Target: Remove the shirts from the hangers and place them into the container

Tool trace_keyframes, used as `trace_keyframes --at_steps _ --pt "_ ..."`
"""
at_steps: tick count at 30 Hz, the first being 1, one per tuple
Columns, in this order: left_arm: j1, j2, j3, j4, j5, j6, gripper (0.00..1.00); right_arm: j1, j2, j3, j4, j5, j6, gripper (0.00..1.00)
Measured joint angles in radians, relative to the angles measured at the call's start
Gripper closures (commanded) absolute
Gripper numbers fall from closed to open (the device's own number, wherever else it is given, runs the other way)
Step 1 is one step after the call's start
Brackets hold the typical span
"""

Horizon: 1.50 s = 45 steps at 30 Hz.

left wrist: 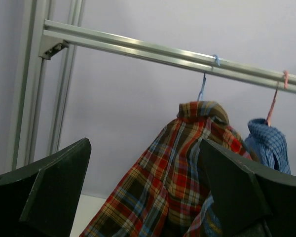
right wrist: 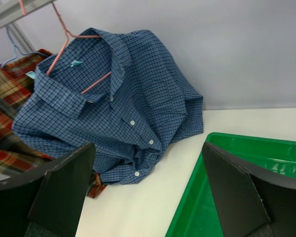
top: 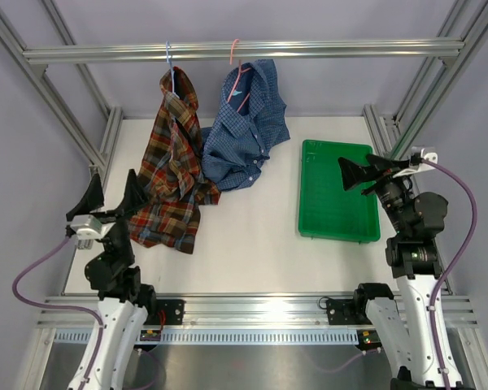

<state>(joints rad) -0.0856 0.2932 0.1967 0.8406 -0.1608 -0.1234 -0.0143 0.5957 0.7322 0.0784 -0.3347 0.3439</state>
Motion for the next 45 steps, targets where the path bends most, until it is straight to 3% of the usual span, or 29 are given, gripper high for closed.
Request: trace_keyframes --at_steps 7,10,14,22,34,40,42,45 --pt "0.0 0.031 0.298 -0.38 -0.095 -0.124 0.01 0.0 -0.005 0.047 -0.078 -0.01 0.074 0.0" --pt "0.0 0.084 0.462 -0.549 -0.085 -0.185 0.01 0.0 0.03 0.068 -0.111 -0.035 0.09 0.01" --pt "0.0 0.101 0.539 -0.69 -0.043 -0.28 0.01 0.0 0.095 0.101 -0.153 -0.054 0.113 0.01" --pt "0.001 0.301 0.689 -0.925 0.223 -0.368 0.01 0.0 0.049 0.1 -0.197 0.004 0.169 0.0" --pt "0.001 0.523 0.961 -1.128 0.476 -0.284 0.03 0.0 0.1 0.117 -0.218 -0.101 0.179 0.01" --pt "0.001 0.582 1.099 -1.231 0.423 -0.244 0.05 0.0 0.08 0.117 -0.236 -0.101 0.179 0.01" --pt "-0.006 0.599 1.13 -1.273 0.381 -0.238 0.12 0.0 0.071 0.117 -0.235 -0.1 0.179 0.01" --pt "-0.063 0.66 1.212 -1.335 0.288 -0.22 0.15 0.0 0.064 0.117 -0.234 -0.1 0.179 0.01"
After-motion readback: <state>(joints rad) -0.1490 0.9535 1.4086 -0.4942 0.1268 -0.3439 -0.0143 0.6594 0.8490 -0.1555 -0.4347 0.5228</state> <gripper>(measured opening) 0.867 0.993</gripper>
